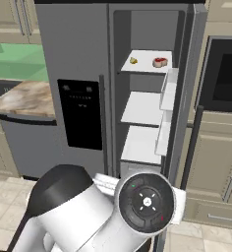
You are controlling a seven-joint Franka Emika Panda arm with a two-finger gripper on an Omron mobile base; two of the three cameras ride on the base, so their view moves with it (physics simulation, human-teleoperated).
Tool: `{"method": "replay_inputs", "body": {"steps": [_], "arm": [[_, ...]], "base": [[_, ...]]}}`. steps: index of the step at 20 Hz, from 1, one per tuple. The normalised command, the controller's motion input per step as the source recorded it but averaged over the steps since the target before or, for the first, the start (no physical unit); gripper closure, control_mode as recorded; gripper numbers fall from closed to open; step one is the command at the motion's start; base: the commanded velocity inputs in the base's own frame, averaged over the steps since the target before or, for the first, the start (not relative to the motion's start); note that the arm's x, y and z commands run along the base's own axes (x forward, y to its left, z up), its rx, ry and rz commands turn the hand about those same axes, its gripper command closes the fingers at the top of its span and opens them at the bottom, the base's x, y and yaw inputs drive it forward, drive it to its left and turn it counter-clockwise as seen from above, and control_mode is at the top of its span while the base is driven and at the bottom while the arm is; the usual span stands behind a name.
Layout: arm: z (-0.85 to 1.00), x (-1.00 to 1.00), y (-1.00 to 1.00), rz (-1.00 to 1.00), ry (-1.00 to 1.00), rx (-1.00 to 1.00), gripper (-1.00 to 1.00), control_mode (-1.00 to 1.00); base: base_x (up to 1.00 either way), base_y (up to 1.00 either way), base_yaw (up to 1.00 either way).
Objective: Pick up the frozen steak from the freezer, place it on any shelf in the fridge, and close the fridge and freezer doors when done.
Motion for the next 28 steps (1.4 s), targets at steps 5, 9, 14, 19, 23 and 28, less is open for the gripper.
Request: {"method": "replay_inputs", "body": {"steps": [5,9,14,19,23,28], "arm": [[-0.88,1.0,-1.0,0.01,-0.02,0.0,-1.0,-1.0],[-0.39,1.0,-1.0,0.0,0.0,0.05,-1.0,-1.0],[-0.17,0.99,-1.0,0.0,0.0,0.16,-1.0,-1.0],[0.0,0.57,-0.76,0.0,0.0,0.19,-1.0,-1.0],[-0.22,0.74,-0.54,0.0,0.0,0.03,-1.0,-1.0],[-0.38,0.46,-0.32,0.0,0.0,0.0,-1.0,-1.0]], "base": [[0.0,0.0,0.0],[0.0,0.0,0.0],[0.0,0.0,0.0],[0.0,0.0,0.0],[0.0,0.0,0.0],[0.0,0.0,0.0]]}}
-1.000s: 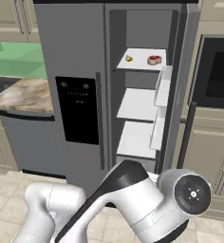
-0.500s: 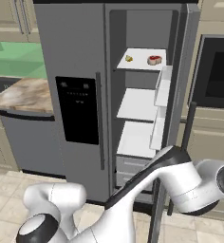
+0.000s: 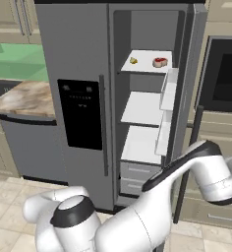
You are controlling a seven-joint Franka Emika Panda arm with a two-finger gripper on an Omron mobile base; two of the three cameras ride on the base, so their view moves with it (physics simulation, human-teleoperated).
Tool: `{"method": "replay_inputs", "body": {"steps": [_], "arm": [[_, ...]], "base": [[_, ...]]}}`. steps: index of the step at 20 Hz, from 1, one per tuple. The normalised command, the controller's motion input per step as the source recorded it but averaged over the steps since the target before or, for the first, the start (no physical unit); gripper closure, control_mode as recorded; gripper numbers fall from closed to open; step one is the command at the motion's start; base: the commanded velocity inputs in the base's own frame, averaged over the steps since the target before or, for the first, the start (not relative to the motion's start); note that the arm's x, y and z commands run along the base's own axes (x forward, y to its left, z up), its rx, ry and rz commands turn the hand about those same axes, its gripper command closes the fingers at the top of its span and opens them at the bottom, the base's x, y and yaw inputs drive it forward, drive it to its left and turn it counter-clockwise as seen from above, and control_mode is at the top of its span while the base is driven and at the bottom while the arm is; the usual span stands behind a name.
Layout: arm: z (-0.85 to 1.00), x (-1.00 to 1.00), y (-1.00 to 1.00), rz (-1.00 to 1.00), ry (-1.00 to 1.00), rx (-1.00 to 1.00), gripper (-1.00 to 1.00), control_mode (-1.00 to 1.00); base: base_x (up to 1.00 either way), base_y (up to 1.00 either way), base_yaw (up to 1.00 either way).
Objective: Pick up the frozen steak from the freezer, place it on any shelf in the fridge, and close the fridge and freezer doors when done.
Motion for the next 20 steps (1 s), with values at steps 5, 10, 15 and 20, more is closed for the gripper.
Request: {"method": "replay_inputs", "body": {"steps": [5,10,15,20], "arm": [[-0.49,0.39,-0.03,0.0,-0.01,0.0,-1.0,-1.0],[-0.16,0.65,-0.16,0.0,0.0,0.0,-1.0,-1.0],[-0.01,0.48,-0.41,0.0,0.0,0.05,-1.0,-1.0],[0.0,0.37,-0.4,0.0,0.0,0.08,-1.0,-1.0]], "base": [[0.0,0.0,0.0],[0.0,0.0,0.0],[0.0,0.0,0.0],[0.0,0.0,0.0]]}}
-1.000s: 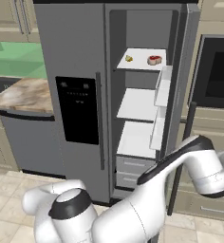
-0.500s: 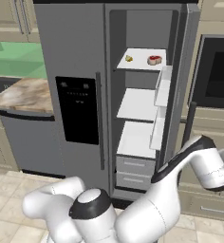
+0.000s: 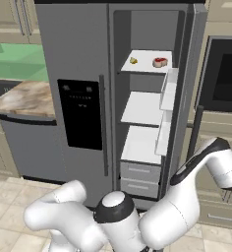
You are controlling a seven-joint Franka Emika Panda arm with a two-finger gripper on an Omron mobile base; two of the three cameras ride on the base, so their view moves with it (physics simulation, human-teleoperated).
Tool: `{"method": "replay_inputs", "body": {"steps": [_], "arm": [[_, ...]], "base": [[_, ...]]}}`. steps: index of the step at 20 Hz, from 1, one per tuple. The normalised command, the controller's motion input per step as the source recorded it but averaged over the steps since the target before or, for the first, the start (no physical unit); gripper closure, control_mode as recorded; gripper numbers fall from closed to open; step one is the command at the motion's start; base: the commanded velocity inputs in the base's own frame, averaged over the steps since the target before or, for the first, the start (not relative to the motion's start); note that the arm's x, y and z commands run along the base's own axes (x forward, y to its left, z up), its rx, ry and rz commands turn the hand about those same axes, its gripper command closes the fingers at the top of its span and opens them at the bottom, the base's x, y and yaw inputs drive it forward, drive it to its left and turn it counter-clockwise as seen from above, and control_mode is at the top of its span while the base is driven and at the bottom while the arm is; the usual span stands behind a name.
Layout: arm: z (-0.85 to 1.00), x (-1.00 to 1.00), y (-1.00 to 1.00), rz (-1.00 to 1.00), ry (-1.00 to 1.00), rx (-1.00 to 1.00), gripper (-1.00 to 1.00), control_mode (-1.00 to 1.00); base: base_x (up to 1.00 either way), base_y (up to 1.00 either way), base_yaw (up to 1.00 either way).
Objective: Pick up the frozen steak from the freezer, place it on any shelf in the fridge, and close the fridge and freezer doors when done.
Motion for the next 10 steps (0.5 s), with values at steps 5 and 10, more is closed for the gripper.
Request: {"method": "replay_inputs", "body": {"steps": [5,10], "arm": [[-0.01,0.47,-0.02,0.0,0.0,0.06,-1.0,-1.0],[0.0,0.47,0.15,0.0,0.0,0.06,-1.0,-1.0]], "base": [[0.0,0.0,0.0],[0.0,0.0,0.0]]}}
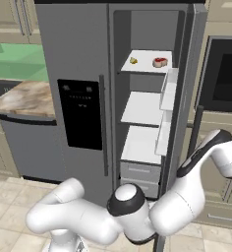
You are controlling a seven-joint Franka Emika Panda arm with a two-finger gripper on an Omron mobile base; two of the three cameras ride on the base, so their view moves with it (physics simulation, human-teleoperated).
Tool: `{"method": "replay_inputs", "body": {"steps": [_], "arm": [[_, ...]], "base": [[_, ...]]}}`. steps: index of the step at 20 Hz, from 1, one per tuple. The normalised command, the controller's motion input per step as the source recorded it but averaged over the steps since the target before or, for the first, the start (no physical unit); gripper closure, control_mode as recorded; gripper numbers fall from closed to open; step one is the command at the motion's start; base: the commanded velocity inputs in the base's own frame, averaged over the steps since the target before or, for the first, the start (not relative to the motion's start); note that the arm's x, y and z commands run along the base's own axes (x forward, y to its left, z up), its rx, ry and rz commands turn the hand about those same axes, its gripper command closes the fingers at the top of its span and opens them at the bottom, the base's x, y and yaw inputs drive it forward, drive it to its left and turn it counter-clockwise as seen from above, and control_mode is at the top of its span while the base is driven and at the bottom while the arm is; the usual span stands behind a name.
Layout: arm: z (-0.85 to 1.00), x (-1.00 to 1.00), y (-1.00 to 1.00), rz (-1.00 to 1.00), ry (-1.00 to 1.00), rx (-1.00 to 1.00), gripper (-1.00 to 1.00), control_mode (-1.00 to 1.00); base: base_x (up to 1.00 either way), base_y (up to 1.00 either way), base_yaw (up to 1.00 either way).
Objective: Pick up the frozen steak from the freezer, place it on any shelf in the fridge, and close the fridge and freezer doors when done.
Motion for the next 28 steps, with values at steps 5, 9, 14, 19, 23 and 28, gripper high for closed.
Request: {"method": "replay_inputs", "body": {"steps": [5,9,14,19,23,28], "arm": [[0.0,0.42,0.55,0.0,0.0,0.04,-1.0,-1.0],[0.0,0.44,0.66,0.0,0.0,0.04,-1.0,-1.0],[0.0,0.27,0.91,0.0,-0.02,0.05,-1.0,-1.0],[0.0,0.04,1.0,0.0,-0.08,0.03,-1.0,-1.0],[0.0,0.13,1.0,0.0,-0.1,0.04,-1.0,-1.0],[0.0,0.21,1.0,0.0,-0.1,0.06,-1.0,-1.0]], "base": [[0.0,0.0,0.0],[0.0,0.0,0.0],[0.0,0.0,0.0],[0.0,0.0,0.0],[0.0,0.0,0.0],[0.0,0.0,0.0]]}}
